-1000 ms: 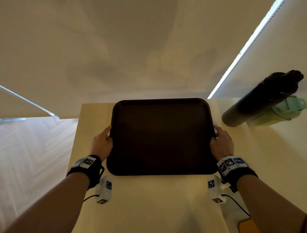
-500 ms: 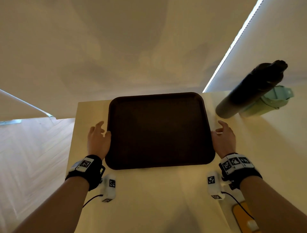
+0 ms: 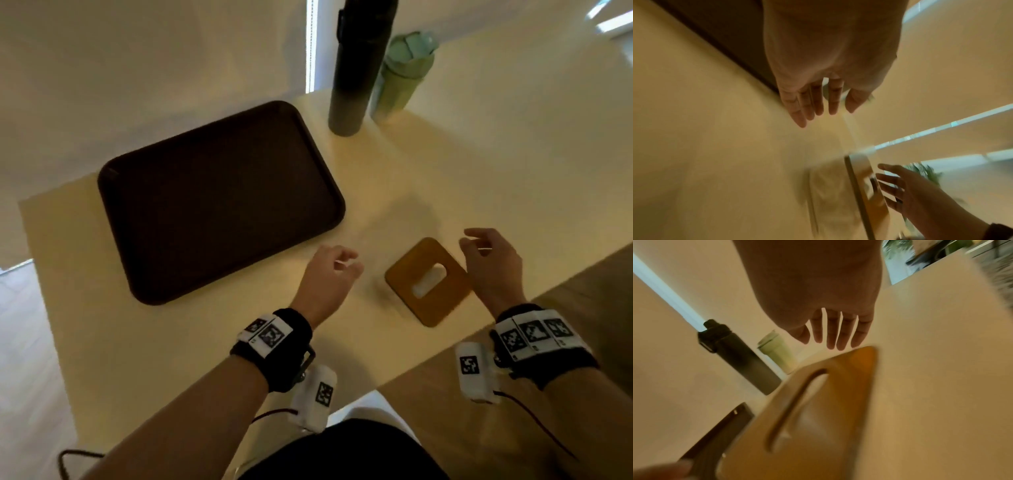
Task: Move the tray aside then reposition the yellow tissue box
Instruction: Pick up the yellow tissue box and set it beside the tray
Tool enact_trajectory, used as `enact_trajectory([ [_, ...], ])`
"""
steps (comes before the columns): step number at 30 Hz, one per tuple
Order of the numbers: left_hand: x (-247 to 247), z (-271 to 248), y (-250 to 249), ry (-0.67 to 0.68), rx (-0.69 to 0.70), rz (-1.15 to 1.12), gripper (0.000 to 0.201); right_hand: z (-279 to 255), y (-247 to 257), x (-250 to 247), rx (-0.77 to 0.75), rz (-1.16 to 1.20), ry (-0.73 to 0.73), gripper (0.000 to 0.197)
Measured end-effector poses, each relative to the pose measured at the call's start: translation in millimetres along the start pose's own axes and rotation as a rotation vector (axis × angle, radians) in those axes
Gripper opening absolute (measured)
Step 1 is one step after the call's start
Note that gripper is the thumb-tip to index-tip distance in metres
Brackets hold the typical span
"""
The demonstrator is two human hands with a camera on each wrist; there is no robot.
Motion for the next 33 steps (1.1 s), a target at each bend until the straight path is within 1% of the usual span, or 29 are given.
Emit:
enact_trajectory([
  [2, 35, -1, -3, 0.081, -0.017, 0.004, 0.039, -15, -37, -5, 0.081, 0.03, -0.008, 0.034],
  [4, 58, -1, -5, 0.121, -0.044, -0.016, 0.046, -30, -63, 1, 0.159, 0.116, 0.042, 0.036],
  [5, 66, -1, -6, 0.139, -0.056, -0.037, 0.042, -37, -71, 6, 0.198, 0.175, 0.073, 0.037],
  [6, 72, 0, -6, 0.148, -0.07, -0.064, 0.034, -42, -77, 11, 0.236, 0.238, 0.098, 0.038],
  [7, 76, 0, -7, 0.146, -0.082, -0.077, 0.025, -47, -80, 15, 0.264, 0.291, 0.111, 0.038],
  [8, 79, 1, -6, 0.132, -0.09, -0.09, 0.021, -49, -81, 18, 0.278, 0.332, 0.114, 0.038],
  [9, 79, 2, -5, 0.117, -0.102, -0.103, 0.021, -51, -80, 20, 0.282, 0.362, 0.112, 0.037],
  [12, 76, 3, 1, 0.071, -0.144, -0.147, 0.035, -53, -77, 25, 0.286, 0.413, 0.118, 0.034],
  [15, 62, -1, 9, 0.011, -0.163, -0.194, 0.038, -55, -63, 37, 0.291, 0.447, 0.157, 0.031],
  [16, 55, -4, 13, -0.016, -0.173, -0.21, 0.036, -55, -55, 43, 0.288, 0.454, 0.174, 0.031],
  [18, 33, -12, 22, -0.087, -0.195, -0.255, 0.028, -57, -32, 57, 0.267, 0.468, 0.225, 0.031],
  [19, 19, -17, 27, -0.128, -0.208, -0.273, 0.028, -58, -17, 66, 0.252, 0.473, 0.256, 0.03],
  [23, -49, -40, 45, -0.306, -0.257, -0.394, 0.036, -71, 56, 108, 0.16, 0.47, 0.405, 0.022],
  [26, -112, -61, 54, -0.439, -0.258, -0.488, 0.035, -90, 118, 149, 0.097, 0.489, 0.534, 0.018],
  [28, -156, -72, 60, -0.519, -0.245, -0.515, 0.031, -109, 155, 179, 0.092, 0.521, 0.614, 0.017],
  [31, -225, -86, 68, -0.61, -0.21, -0.514, 0.012, -140, 205, 226, 0.091, 0.558, 0.699, 0.018],
  [33, -272, -90, 75, -0.662, -0.185, -0.472, 0.012, -161, 233, 258, 0.093, 0.582, 0.736, 0.023],
])
Point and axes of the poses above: each hand's wrist, its own z-axis towards the middle knuckle, its own x-axis out of the palm, y = z × x, the point moved 8 cm from there along z, towards the middle knuckle, and after that the axes turned 2 degrees about -x, right-handed, at the moved point
